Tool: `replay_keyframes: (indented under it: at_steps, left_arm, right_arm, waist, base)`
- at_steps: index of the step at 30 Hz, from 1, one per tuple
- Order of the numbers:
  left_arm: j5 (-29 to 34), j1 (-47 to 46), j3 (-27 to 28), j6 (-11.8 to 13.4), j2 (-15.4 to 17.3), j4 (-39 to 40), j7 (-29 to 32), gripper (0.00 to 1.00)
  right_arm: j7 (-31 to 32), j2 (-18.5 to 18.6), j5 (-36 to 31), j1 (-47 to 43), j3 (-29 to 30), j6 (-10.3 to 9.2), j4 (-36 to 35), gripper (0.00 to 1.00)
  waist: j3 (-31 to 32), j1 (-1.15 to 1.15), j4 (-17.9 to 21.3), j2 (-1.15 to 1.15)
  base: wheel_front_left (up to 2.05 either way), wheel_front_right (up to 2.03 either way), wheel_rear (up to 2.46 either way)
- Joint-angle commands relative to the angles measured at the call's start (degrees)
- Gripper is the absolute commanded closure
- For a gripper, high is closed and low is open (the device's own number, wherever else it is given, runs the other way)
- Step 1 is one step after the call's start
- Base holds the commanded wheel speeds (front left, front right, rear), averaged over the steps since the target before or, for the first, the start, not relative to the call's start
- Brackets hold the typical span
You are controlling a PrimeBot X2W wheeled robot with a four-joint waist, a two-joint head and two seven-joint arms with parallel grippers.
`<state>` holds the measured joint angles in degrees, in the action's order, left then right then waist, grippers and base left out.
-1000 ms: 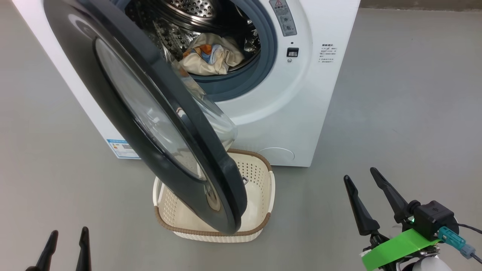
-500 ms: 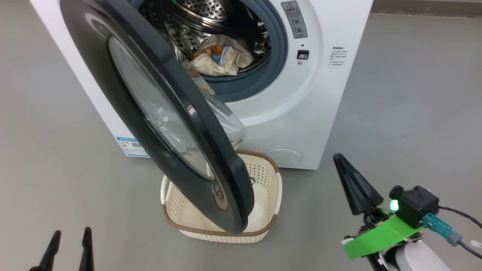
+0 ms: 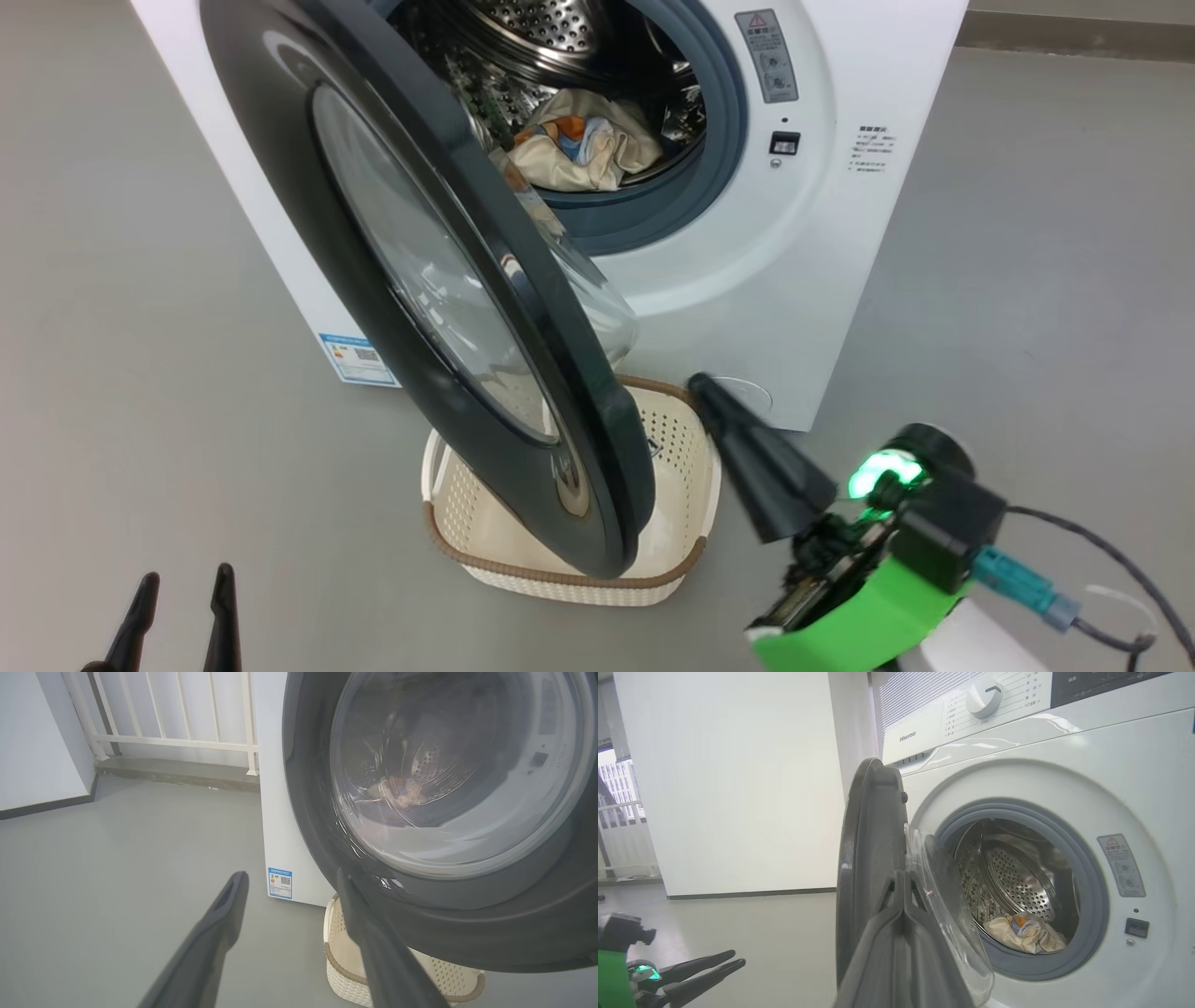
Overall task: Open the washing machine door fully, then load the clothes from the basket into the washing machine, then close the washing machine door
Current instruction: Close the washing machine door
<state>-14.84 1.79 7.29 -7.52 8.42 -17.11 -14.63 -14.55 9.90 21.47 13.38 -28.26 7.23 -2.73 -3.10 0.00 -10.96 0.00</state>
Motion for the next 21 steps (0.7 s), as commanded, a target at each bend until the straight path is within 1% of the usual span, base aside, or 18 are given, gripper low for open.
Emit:
replay_keyframes:
  at_steps: [1, 6, 7, 10, 14, 21]
  left_arm:
    - [0.42, -0.48, 1.94, 0.03, 1.04, 1.47, -0.37, 0.0]
    - [0.42, -0.44, 1.71, 0.03, 0.89, 1.38, -0.37, 0.0]
    - [0.42, -0.44, 1.71, 0.03, 0.89, 1.38, -0.37, 0.0]
    - [0.48, -0.44, 1.73, 0.03, 0.66, 1.5, -0.37, 0.0]
    - [0.45, -0.51, 1.67, 0.03, 0.5, 1.55, -0.37, 0.0]
    - [0.33, -1.52, 1.43, 0.03, 0.23, 1.63, -0.37, 0.0]
  right_arm:
    - [-0.45, -0.76, 0.61, 2.24, -2.88, 0.25, -2.79, 1.0]
    - [-0.45, -1.26, 1.08, 2.75, -8.23, 0.25, -4.55, 1.0]
    - [-0.45, -1.26, 1.08, 2.75, -8.23, 0.25, -4.55, 1.0]
    - [-0.45, -1.39, 1.46, 2.66, -10.73, 0.25, -4.5, 1.0]
    - [-0.45, -1.39, 2.2, 2.35, -13.33, 0.25, -2.89, 1.0]
    - [-0.45, -1.27, 3.2, 2.9, -15.83, 0.25, 0.96, 1.0]
  waist:
    - [-0.02, 0.0, -0.32, 0.0]
    - [0.08, 0.0, -0.88, 0.0]
    - [0.08, 0.0, -0.88, 0.0]
    - [-0.03, 0.0, -1.2, 0.0]
    - [-0.29, 0.0, -1.67, 0.0]
    - [-1.71, 0.0, -2.71, 0.0]
  base:
    - [0.0, 0.0, 0.0]
    - [0.0, 0.0, 0.0]
    - [0.0, 0.0, 0.0]
    - [0.0, 0.0, 0.0]
    - [0.0, 0.0, 0.0]
    - [0.0, 0.0, 0.0]
